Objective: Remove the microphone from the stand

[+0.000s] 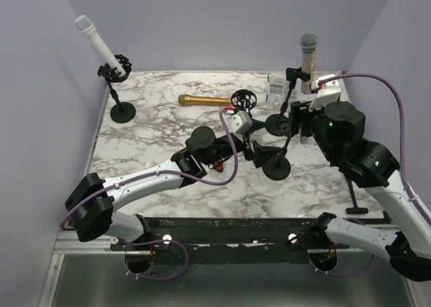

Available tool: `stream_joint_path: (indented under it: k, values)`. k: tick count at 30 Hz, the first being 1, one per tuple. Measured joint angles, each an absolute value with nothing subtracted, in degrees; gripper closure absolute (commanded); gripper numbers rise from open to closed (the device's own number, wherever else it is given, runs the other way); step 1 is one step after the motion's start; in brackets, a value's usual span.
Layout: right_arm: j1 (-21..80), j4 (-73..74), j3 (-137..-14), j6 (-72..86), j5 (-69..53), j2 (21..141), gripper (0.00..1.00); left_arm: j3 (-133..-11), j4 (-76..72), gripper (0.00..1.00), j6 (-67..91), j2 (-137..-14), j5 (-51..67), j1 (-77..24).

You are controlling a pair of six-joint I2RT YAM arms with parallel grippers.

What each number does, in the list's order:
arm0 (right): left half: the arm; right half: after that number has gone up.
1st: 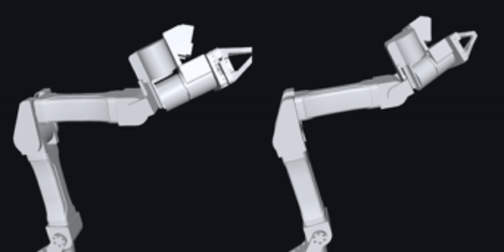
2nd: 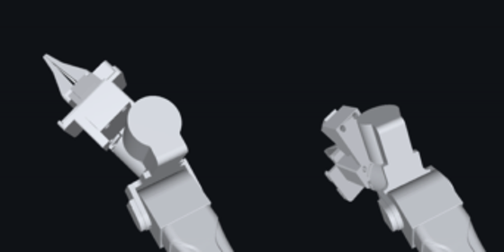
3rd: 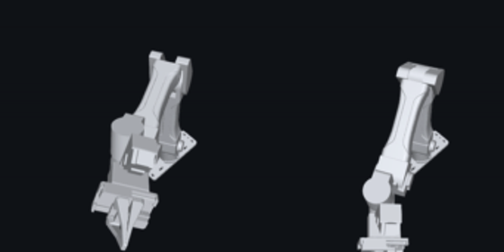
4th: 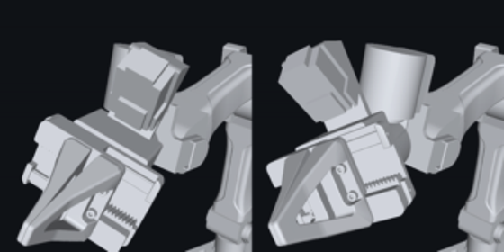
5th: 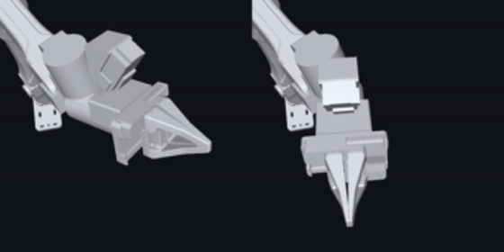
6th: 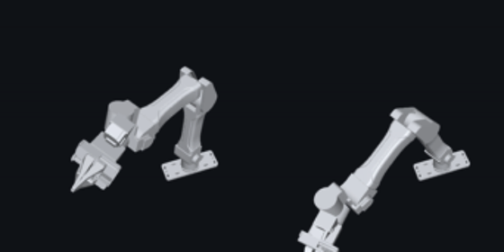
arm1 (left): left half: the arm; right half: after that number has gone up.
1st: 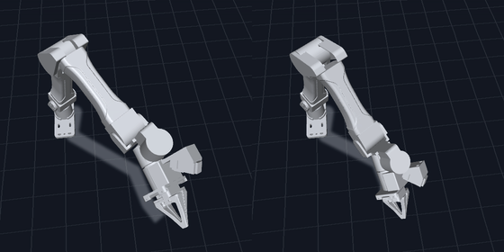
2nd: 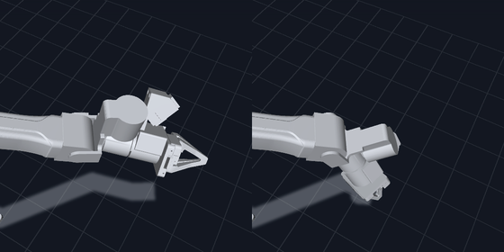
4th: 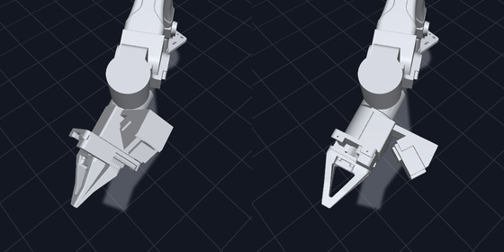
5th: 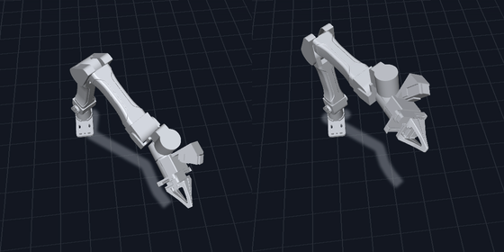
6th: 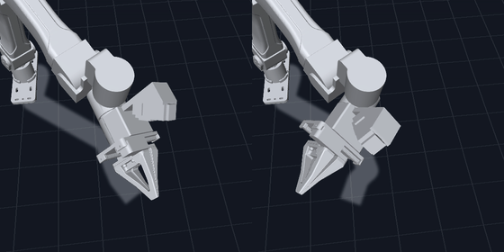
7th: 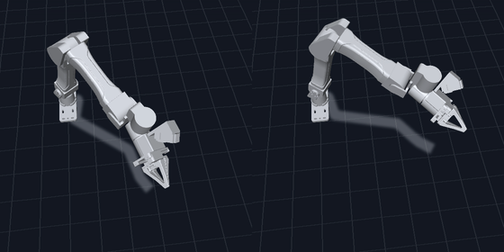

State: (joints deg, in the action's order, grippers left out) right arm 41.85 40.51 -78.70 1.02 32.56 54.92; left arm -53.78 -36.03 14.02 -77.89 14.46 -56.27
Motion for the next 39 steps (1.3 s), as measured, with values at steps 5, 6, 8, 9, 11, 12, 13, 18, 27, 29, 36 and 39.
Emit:
stream_joint_path:
  k: [5,6,8,9,11,12,13,18,27,29,36,39]
  values:
    - [41.85,38.30,-78.08,-1.06,35.14,56.23,0.28,-55.35,-37.32,0.05,13.06,-80.38,12.99,-57.10]
    - [41.85,37.87,-77.73,-1.32,35.81,56.42,0.28,-55.81,-37.39,0.05,13.06,-80.90,12.80,-57.12]
    - [41.85,37.23,-76.97,-1.67,36.80,56.90,0.28,-56.75,-37.43,0.06,13.04,-81.95,12.64,-57.12]
    - [41.85,37.04,-76.58,-1.78,37.06,57.08,0.28,-57.30,-37.30,0.06,13.02,-82.54,12.64,-57.12]
    - [41.85,36.80,-75.77,-2.09,37.52,57.21,0.27,-58.43,-37.10,0.06,12.86,-83.50,12.53,-57.12]
    - [41.85,36.67,-75.40,-2.24,37.87,57.10,0.27,-58.76,-37.08,0.06,12.82,-83.74,12.53,-57.12]
    - [41.85,36.40,-75.07,-2.39,38.17,56.93,0.27,-59.20,-37.10,0.06,12.78,-84.09,12.51,-57.12]
    - [41.91,35.33,-73.58,-2.98,39.72,55.64,0.28,-59.79,-37.19,0.06,12.86,-84.82,12.47,-57.12]
    - [41.91,34.39,-73.10,-3.03,40.75,56.36,0.45,-60.18,-37.23,0.06,13.28,-85.62,12.49,-57.12]
    - [41.91,34.28,-73.10,-3.03,40.75,56.95,0.52,-60.31,-37.23,0.06,13.26,-85.69,12.51,-57.12]
    - [41.91,33.26,-73.10,-3.11,40.86,57.74,0.66,-61.32,-37.54,0.10,12.19,-87.57,12.51,-57.12]
    - [41.91,33.23,-73.10,-3.46,40.84,57.67,0.66,-62.61,-37.63,0.11,11.05,-89.32,12.51,-57.12]
